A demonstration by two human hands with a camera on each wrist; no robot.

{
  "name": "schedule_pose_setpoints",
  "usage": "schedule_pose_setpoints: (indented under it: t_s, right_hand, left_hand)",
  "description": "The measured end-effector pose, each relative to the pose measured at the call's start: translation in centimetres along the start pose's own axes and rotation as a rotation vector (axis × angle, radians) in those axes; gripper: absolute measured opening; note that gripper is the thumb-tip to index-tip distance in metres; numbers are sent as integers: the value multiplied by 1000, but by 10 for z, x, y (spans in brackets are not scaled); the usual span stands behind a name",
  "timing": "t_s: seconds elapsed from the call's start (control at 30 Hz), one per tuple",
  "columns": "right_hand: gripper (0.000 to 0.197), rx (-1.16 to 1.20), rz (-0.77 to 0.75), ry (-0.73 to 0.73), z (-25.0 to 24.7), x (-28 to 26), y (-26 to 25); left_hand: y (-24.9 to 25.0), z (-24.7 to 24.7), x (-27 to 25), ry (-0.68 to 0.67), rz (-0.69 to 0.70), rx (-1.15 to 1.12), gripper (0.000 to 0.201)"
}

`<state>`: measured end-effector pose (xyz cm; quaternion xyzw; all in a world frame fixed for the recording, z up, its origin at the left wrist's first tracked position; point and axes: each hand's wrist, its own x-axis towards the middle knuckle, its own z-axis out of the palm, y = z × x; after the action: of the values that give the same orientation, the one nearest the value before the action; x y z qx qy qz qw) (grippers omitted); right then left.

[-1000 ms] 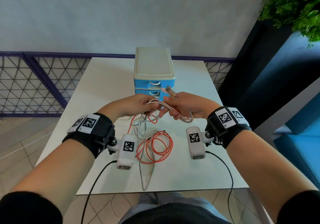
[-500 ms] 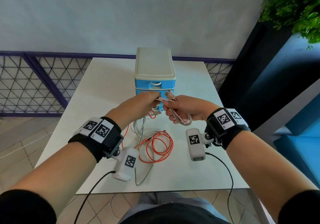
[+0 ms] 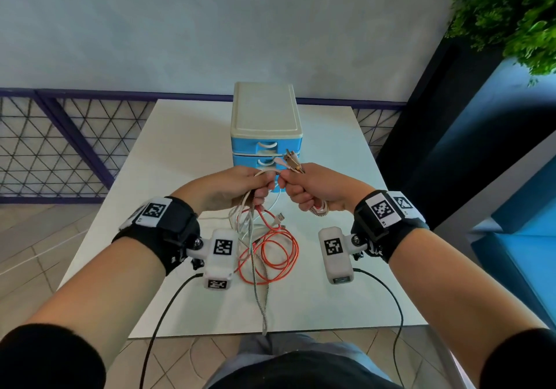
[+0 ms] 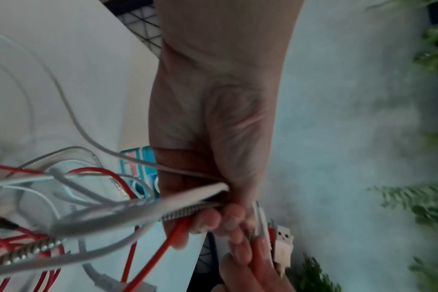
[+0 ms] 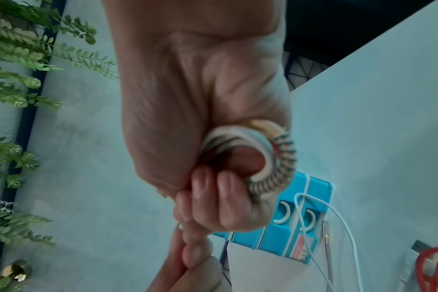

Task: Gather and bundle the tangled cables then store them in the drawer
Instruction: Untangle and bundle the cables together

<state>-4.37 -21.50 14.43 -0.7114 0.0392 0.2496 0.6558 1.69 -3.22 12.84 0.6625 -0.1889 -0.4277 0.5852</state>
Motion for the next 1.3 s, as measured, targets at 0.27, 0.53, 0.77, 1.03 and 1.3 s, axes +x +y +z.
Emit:
schedule_pose_setpoints:
  t_s: [0.27, 0.53, 0.77, 1.03, 1.3]
  right_hand:
    - [29, 98, -112, 168, -5, 4, -11]
    - [29, 189, -155, 428, -16, 7, -18]
    - [29, 158, -119, 524, -15, 7, -20]
    - [30, 179, -106, 582, -12, 9, -23]
    - [33, -18, -165, 691, -24, 14, -20]
  left_hand:
    - [-8, -6, -4, -29, -1, 50, 85]
    - [-54, -28, -2, 181, 59, 473, 41]
    - [-73, -39, -10, 322, 49, 639, 9]
    - [-76, -41, -3, 562, -52, 895, 16]
    - [-89, -46, -3, 635, 174, 1184, 86]
